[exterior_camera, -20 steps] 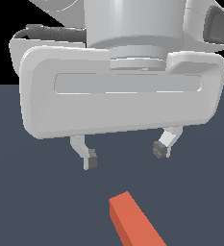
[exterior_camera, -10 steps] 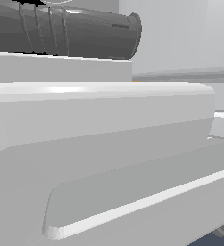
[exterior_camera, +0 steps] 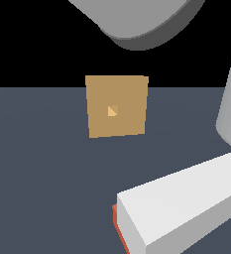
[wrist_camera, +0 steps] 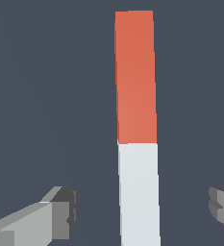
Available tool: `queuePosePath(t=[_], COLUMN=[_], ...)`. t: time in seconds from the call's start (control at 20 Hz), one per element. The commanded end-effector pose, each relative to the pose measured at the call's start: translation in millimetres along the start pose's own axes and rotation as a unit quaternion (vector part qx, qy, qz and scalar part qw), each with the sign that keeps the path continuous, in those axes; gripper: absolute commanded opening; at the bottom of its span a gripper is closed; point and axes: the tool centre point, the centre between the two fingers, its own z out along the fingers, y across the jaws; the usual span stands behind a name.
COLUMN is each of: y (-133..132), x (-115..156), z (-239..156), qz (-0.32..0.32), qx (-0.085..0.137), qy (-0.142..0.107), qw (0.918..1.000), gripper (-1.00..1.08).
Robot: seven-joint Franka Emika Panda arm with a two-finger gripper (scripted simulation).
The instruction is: Insert the peg into the horizontal hole in a box.
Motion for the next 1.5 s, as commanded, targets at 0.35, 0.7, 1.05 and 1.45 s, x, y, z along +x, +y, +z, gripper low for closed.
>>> queuePosePath(t=[0.35,0.7,1.05,1.45], y=[3.5,3.5,3.7,4.4], x=[-17.5,-18.6,-19.3,-21.0], z=[5.2,7.0,33.1,56.4], qz=[-0.013,-0.014,-0.015,-0.016], qx=[0.0,0.0,0.0,0.0], qy=[0.0,0.001,0.001,0.001], qw=[0.9999,0.9999,0.9999,0.9999], gripper=[1.0,1.0,1.0,1.0])
